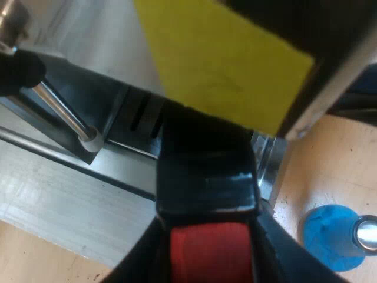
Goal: Put the handle in the coffee machine
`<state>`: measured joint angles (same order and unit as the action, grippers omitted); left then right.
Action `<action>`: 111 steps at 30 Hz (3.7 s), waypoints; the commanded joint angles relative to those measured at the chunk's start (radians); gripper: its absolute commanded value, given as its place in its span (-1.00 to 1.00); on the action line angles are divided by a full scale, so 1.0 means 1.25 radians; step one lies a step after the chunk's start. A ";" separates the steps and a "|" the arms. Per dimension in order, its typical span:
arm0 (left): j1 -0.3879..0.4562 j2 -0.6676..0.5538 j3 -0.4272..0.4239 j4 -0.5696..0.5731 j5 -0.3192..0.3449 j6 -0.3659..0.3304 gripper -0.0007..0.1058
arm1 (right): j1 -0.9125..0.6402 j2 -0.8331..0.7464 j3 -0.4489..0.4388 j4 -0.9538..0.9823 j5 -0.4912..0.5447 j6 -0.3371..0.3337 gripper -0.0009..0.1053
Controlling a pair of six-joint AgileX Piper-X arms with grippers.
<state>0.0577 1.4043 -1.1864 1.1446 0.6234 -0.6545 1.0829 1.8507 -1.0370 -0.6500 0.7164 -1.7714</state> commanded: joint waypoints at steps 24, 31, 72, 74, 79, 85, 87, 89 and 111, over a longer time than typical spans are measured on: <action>0.003 -0.024 -0.023 0.005 0.087 0.001 -0.98 | -0.085 0.135 -0.065 -0.244 0.036 -0.023 -0.08; 0.003 -0.024 -0.023 0.005 0.087 -0.004 -0.98 | -0.085 0.135 -0.065 -0.315 0.038 -0.062 -0.21; 0.003 -0.024 -0.023 0.010 0.069 -0.029 0.20 | -0.096 0.135 -0.102 -0.448 0.038 -0.172 -0.21; 0.003 -0.024 -0.023 0.014 0.069 -0.029 0.20 | -0.096 0.133 -0.102 -0.457 0.039 -0.173 -0.21; 0.003 -0.024 -0.023 0.029 0.069 -0.029 0.20 | -0.096 0.130 -0.102 -0.471 0.054 -0.182 -0.21; 0.003 -0.077 -0.024 0.033 0.069 -0.029 0.20 | -0.096 0.130 -0.102 -0.471 0.060 -0.182 -0.21; 0.009 -0.107 -0.024 0.033 0.066 -0.029 0.20 | -0.096 0.130 -0.102 -0.471 0.060 -0.184 -0.21; 0.023 -0.132 -0.024 0.033 0.065 -0.030 0.20 | -0.096 0.130 -0.102 -0.471 0.060 -0.185 -0.21; 0.087 -0.056 -0.026 -0.115 -0.112 -0.143 -0.96 | -0.094 0.130 -0.102 -0.471 0.060 -0.185 -0.21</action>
<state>0.1654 1.3260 -1.2147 0.9972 0.4886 -0.8180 0.9696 2.0426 -1.1445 -1.1394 0.7716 -2.0014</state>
